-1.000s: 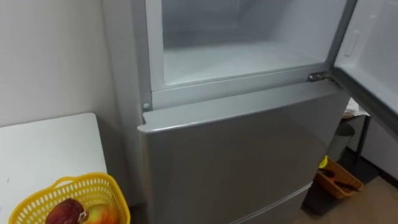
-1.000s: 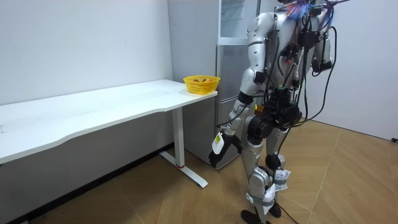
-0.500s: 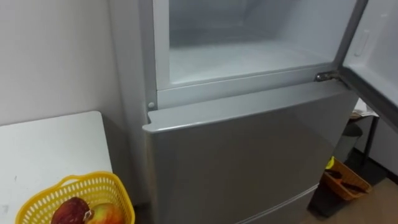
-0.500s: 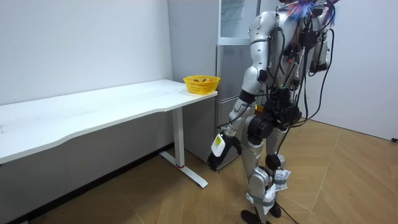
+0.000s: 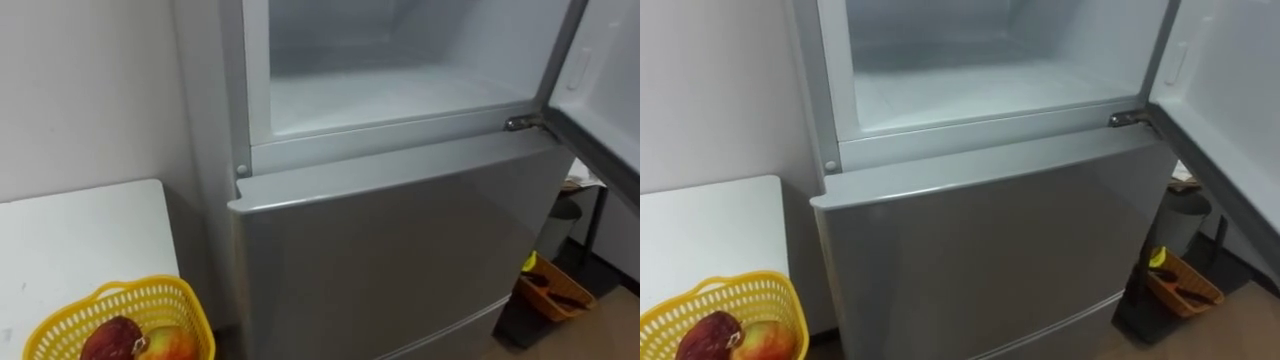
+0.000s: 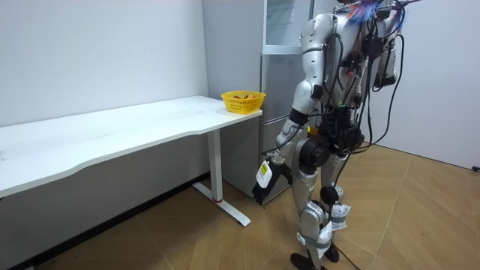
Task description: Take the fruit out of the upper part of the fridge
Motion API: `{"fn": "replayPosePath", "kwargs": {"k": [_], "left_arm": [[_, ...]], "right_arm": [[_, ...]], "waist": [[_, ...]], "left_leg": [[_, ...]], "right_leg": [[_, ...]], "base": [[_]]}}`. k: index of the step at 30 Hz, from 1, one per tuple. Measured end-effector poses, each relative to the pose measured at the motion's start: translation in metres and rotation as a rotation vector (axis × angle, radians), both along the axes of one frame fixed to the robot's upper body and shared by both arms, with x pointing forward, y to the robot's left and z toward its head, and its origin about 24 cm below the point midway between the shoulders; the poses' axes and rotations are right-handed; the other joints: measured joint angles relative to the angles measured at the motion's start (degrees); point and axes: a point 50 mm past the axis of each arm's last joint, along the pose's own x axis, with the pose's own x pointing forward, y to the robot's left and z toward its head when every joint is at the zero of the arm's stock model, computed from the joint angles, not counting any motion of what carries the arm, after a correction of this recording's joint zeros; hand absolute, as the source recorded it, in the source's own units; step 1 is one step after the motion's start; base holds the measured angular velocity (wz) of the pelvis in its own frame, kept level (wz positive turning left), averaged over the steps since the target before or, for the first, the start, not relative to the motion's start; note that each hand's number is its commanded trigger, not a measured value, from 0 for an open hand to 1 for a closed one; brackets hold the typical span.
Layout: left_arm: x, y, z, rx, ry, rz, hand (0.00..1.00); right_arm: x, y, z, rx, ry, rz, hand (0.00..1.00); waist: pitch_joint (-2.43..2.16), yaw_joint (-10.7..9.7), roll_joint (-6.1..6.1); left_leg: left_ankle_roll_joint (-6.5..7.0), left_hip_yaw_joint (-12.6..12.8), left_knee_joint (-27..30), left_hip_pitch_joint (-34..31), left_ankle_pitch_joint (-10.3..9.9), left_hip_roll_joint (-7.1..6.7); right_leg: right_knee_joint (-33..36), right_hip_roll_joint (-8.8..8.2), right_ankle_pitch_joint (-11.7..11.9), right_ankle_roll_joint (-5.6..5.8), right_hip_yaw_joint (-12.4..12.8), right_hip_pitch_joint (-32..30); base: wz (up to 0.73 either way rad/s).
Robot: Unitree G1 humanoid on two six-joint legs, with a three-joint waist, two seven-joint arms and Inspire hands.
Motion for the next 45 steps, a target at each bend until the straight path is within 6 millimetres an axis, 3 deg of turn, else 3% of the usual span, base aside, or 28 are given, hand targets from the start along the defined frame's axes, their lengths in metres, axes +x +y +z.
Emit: {"fn": "replayPosePath", "kwargs": {"k": [8,14,22,32,37,45], "left_arm": [[-0.002,0.000,0.000,0.000,0.008,0.001,0.00],[-0.003,0.000,0.000,0.000,0.010,0.000,0.00],[-0.004,0.001,0.000,0.002,0.025,-0.002,0.00],[-0.003,-0.002,-0.001,0.014,0.038,-0.028,0.00],[0.006,-0.004,-0.002,0.011,0.027,-0.048,0.00],[-0.002,-0.008,-0.005,-0.007,0.077,-0.052,0.00]], "right_arm": [[0.017,0.010,0.015,-0.233,0.019,0.165,0.00],[0.020,0.014,0.024,-0.377,0.020,0.222,0.00],[0.030,0.030,0.030,-0.493,0.018,0.319,0.00],[0.045,0.050,0.024,-0.527,0.031,0.442,0.00],[0.056,0.065,0.024,-0.554,0.035,0.501,0.00],[0.069,0.081,0.025,-0.609,0.043,0.564,0.00]], "waist": [[0.03,0.19,-0.98],[-0.15,1.62,-1.74],[-0.18,1.99,-0.63],[0.27,3.89,-0.54],[0.23,5.39,-0.55],[0.14,8.58,-0.57]], "left_leg": [[-0.02,0.09,0.31,-0.03,-0.01,0.17],[-0.04,0.03,0.45,-0.14,-0.02,0.33],[-0.06,-0.08,0.38,-0.08,-0.03,0.35],[-0.17,-0.62,0.07,0.76,-0.03,0.35],[-0.17,-2.23,0.19,0.72,-0.01,0.20],[-0.18,-4.16,0.47,1.07,0.04,-0.06]], "right_leg": [[0.29,-0.03,0.03,-0.21,-0.22,0.03],[0.28,-0.06,0.18,-0.40,-0.60,0.07],[0.27,-0.04,0.21,-0.43,-0.73,0.18],[-0.43,-0.08,0.21,-0.44,-1.57,1.92],[-1.42,-0.32,0.27,-0.40,-3.13,3.11],[-2.70,-0.58,0.32,-0.29,-4.86,4.16]], "base": [[0.00],[0.00],[0.00],[0.04],[0.16],[0.12]]}}
